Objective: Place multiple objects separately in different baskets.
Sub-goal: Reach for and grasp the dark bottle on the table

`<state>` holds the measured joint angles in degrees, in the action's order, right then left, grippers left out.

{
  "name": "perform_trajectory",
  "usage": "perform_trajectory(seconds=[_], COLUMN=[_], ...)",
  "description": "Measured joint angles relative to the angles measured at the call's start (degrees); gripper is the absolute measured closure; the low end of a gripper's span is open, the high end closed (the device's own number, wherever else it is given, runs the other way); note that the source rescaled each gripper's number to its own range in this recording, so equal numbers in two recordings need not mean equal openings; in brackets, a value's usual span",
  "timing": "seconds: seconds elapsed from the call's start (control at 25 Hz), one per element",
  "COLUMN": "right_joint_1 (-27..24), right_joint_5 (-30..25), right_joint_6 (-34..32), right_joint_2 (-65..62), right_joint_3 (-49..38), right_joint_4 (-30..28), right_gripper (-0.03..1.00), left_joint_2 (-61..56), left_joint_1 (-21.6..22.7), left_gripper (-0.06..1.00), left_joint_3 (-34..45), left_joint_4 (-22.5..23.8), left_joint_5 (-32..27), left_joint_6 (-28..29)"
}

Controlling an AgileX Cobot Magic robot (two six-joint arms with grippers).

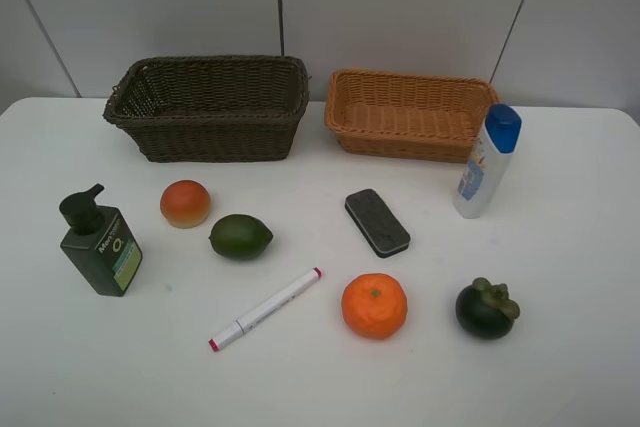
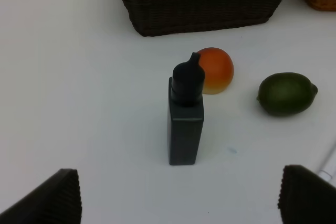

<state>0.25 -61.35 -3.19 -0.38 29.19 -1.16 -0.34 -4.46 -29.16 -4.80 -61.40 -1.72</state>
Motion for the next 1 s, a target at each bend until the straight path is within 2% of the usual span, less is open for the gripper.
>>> perform_trajectory(seconds=[0.4,0.6,0.72,1.0], right_joint_1=[0.0,0.0,0.0,0.0], right_joint_5=[0.0,0.0,0.0,0.0], right_joint_6=[0.0,0.0,0.0,0.0], right_joint_2=[0.0,0.0,0.0,0.0], right_joint_3=[0.0,0.0,0.0,0.0], right_joint_4=[0.0,0.0,0.0,0.0], right_gripper=[-0.03,-0.03,-0.03,-0.03], left_joint_2=[0.0,3.3,12.0,42.2], left_joint_1=[0.0,0.0,0.0,0.0], left_gripper=[0.03,0.03,0.03,0.03], left_joint_3=[0.0,-1.0,-2.9,-8.8], left_joint_4=[0.0,3.9,4.8,4.8], left_joint_5=[0.0,0.3,0.4,0.6], left_joint_6=[0.0,0.0,0.0,1.7])
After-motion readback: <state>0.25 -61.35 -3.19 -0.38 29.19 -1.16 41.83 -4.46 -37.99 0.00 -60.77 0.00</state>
